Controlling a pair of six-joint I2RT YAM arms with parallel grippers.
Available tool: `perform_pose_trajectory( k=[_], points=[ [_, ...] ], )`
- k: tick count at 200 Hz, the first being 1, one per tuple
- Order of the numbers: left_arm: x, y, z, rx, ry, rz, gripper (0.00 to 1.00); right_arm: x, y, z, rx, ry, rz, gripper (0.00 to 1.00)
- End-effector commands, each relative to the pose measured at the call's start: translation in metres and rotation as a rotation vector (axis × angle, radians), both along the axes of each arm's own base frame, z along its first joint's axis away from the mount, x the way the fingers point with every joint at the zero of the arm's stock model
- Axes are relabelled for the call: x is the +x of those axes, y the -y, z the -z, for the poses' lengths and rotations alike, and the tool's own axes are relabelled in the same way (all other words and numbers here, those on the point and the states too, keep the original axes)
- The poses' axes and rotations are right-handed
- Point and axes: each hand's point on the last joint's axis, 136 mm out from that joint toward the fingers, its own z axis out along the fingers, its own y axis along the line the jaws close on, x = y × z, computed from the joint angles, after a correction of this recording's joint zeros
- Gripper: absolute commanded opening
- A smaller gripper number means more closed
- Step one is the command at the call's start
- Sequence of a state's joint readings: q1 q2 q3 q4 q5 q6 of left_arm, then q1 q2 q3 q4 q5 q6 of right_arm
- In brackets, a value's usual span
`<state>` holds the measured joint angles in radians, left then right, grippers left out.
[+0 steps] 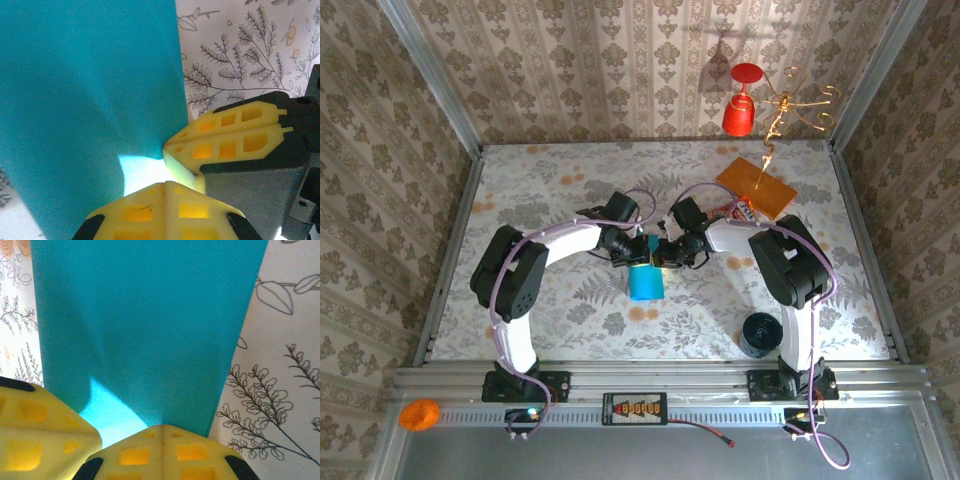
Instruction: Fold a paper plane with a square sheet of paper (pick it up from the middle)
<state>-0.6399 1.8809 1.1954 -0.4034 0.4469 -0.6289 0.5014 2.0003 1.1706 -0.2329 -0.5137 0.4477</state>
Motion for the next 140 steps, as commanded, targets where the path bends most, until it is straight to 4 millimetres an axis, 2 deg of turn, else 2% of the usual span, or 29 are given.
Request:
perform_pose_trajectory(
  k=[1, 73, 140],
  points=[
    [0.002, 0.008, 0.001, -0.031, -0.026, 0.007, 0.00, -0.053, 0.063, 0.079, -0.321, -0.222, 0.030, 0.04],
    [-0.006, -0.006, 0.018, 0.007, -0.056, 0.017, 0.00, -0.065, 0.076, 0.090, -0.388, -0.290, 0.068, 0.04],
    [-0.007, -0.029, 0.034, 0.040, -0.073, 0.010, 0.00, -0.076, 0.096, 0.100, -0.495, -0.320, 0.075, 0.04]
  ],
)
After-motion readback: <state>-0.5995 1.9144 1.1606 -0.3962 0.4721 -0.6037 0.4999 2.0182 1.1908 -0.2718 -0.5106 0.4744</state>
